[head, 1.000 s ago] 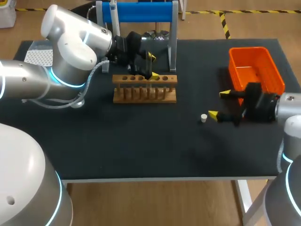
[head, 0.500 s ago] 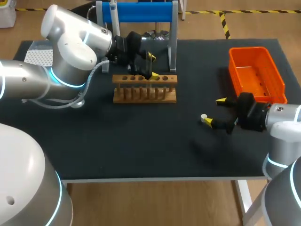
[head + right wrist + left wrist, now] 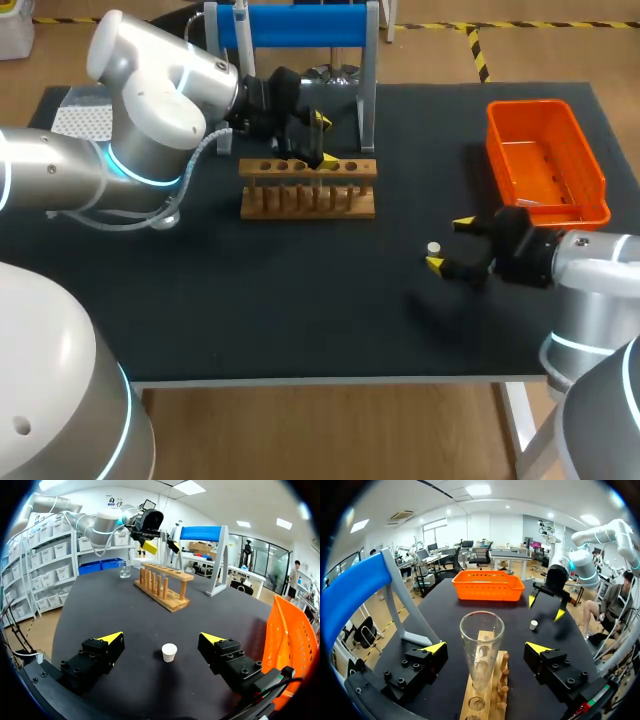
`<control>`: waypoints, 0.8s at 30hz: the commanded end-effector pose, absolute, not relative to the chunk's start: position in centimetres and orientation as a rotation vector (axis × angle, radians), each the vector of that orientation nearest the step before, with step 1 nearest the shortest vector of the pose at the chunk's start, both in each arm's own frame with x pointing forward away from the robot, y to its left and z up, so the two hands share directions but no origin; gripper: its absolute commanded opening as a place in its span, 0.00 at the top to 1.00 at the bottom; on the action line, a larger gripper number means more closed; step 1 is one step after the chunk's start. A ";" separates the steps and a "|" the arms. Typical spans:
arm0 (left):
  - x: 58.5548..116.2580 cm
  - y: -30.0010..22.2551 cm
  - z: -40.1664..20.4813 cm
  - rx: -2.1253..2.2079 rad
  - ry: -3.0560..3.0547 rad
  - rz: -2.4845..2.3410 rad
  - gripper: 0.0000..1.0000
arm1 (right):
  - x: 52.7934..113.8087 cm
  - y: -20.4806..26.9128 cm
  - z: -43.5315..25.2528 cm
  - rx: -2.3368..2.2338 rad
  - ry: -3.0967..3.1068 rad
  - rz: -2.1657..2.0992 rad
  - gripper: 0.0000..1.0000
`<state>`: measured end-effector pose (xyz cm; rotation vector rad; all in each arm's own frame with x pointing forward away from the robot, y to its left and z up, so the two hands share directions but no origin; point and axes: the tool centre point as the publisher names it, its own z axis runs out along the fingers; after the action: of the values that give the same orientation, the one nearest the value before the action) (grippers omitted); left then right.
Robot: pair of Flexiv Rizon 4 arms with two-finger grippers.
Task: Invert the test tube, pick up the pipette, mount the tip to pipette, aspirate from beaker and dispense into the tube, eject the tip, return the pipette, and cap with the stopper.
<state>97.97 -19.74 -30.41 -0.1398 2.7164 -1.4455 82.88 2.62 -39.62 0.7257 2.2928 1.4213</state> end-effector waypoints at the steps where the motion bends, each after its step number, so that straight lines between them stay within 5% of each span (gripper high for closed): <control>1: 98.1 -19.8 -30.4 -0.139 2.720 -1.443 0.00 | 83.2 3.0 -40.2 0.735 2.297 1.411 0.00; 7: 98.1 -19.8 -30.4 -0.139 2.720 -1.443 0.00 | 83.5 3.2 -40.7 0.750 2.304 1.402 0.00; 12: 98.1 -19.8 -30.4 -0.139 2.720 -1.443 0.00 | 83.7 3.3 -41.3 0.761 2.310 1.396 0.12; 15: 98.1 -19.8 -30.4 -0.139 2.720 -1.443 0.00 | 83.8 3.3 -41.6 0.768 2.315 1.389 0.29; 24: 98.1 -19.8 -30.4 -0.139 2.720 -1.443 0.00 | 84.1 3.5 -42.2 0.785 2.325 1.376 0.33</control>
<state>97.97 -19.75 -30.42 -0.1399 2.7163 -1.4456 83.87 3.22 -42.03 0.7834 2.3228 1.3812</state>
